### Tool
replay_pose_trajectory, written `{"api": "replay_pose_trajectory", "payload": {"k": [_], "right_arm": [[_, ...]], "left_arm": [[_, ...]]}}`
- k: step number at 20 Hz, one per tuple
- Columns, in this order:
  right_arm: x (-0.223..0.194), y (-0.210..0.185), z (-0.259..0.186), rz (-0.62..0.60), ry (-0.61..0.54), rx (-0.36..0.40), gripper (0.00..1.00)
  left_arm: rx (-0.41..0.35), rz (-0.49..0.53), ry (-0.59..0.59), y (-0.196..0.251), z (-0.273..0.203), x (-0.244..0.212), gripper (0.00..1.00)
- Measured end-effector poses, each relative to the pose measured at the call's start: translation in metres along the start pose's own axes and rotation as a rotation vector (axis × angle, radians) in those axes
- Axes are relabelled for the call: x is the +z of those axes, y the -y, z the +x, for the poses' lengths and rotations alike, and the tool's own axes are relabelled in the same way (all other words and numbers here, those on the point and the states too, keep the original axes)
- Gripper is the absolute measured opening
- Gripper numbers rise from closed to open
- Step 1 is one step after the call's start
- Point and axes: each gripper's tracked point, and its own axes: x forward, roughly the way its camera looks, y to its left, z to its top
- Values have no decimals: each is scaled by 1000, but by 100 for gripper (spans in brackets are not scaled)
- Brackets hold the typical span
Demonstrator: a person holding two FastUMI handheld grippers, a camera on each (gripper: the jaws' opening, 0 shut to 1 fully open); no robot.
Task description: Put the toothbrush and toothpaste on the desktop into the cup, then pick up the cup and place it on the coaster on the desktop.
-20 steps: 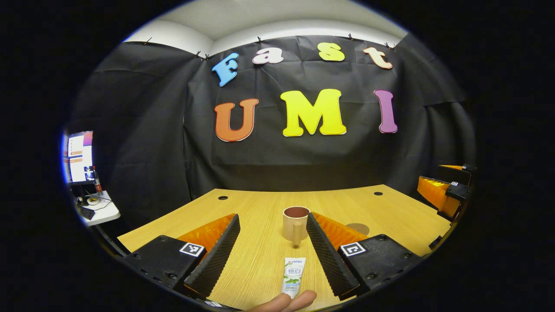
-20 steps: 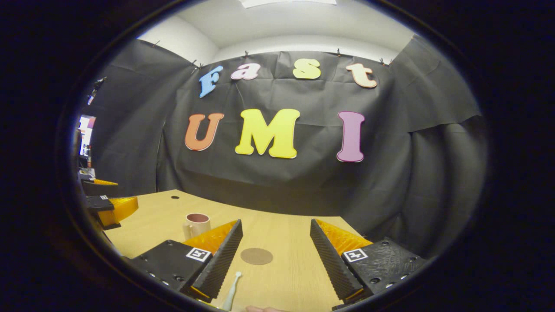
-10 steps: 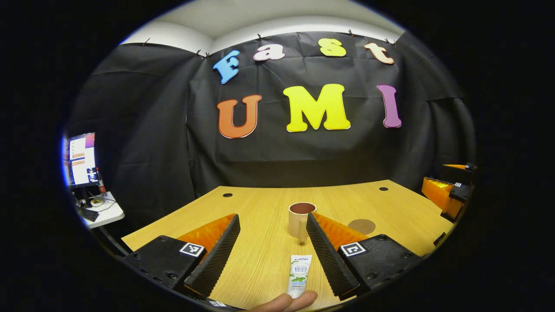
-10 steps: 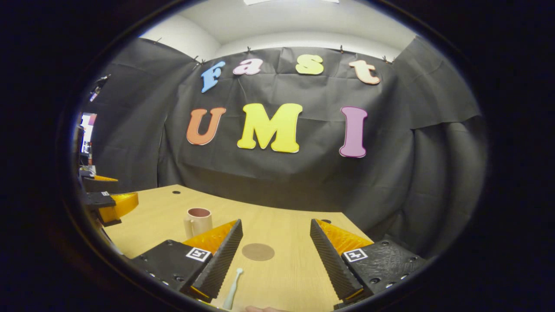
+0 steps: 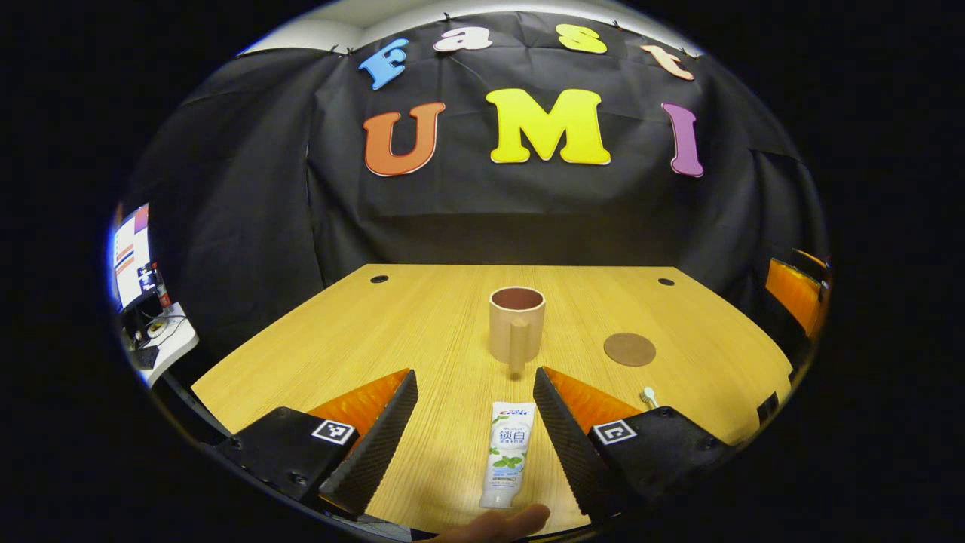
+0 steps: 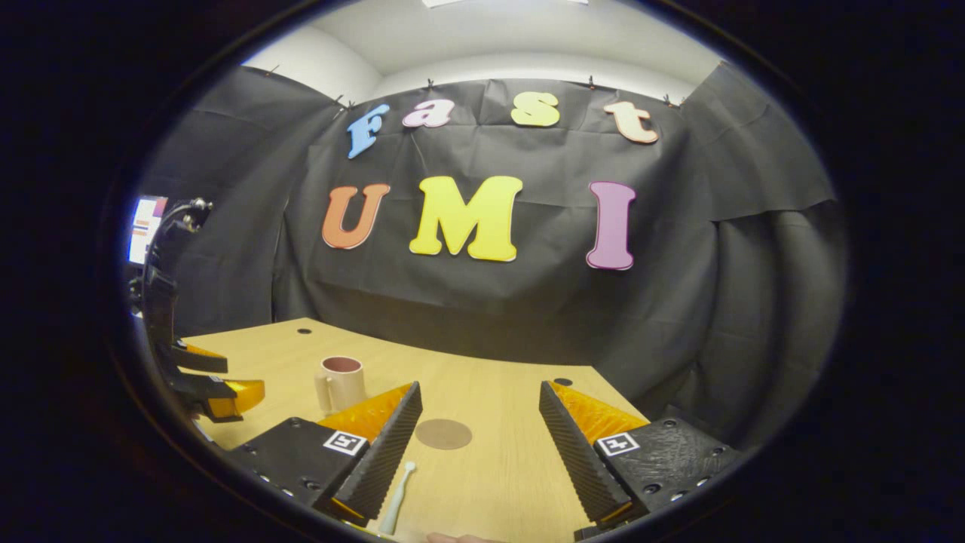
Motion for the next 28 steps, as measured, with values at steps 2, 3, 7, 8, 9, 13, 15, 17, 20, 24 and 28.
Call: {"api": "replay_pose_trajectory", "payload": {"k": [2, 3, 7, 8, 9, 13, 15, 17, 20, 24, 28], "right_arm": [[-4, 3, 1, 3, -12, -6, 96], [-7, 4, 1, 4, -16, -4, 96], [-15, 9, 4, -5, -34, -14, 96], [-16, 10, 5, -2, -40, -15, 96], [-17, 10, 6, 6, -46, -15, 95], [-21, 9, 8, 16, -58, -10, 95], [-24, 8, 10, 16, -66, -11, 96], [-27, 6, 12, 20, -76, -8, 96], [-31, 3, 14, 15, -90, -3, 96], [-37, 3, 17, 16, -105, -2, 95], [-41, 6, 20, 23, -121, -10, 95]], "left_arm": [[-18, 35, -33, 8, 2, -9, 99], [-26, 47, -43, 9, 2, -12, 99], [-52, 94, -108, 24, 6, -32, 100], [-55, 83, -125, 24, 8, -37, 100], [-58, 68, -148, 25, 10, -42, 99], [-60, 7, -251, 23, 15, -63, 99], [-65, -17, -283, 25, 16, -68, 98], [-93, -17, -306, 30, 16, -74, 100], [-117, -5, -339, 35, 17, -82, 94], [-108, -6, -352, 35, 14, -86, 92], [-141, -8, -385, 42, 10, -99, 92]]}}
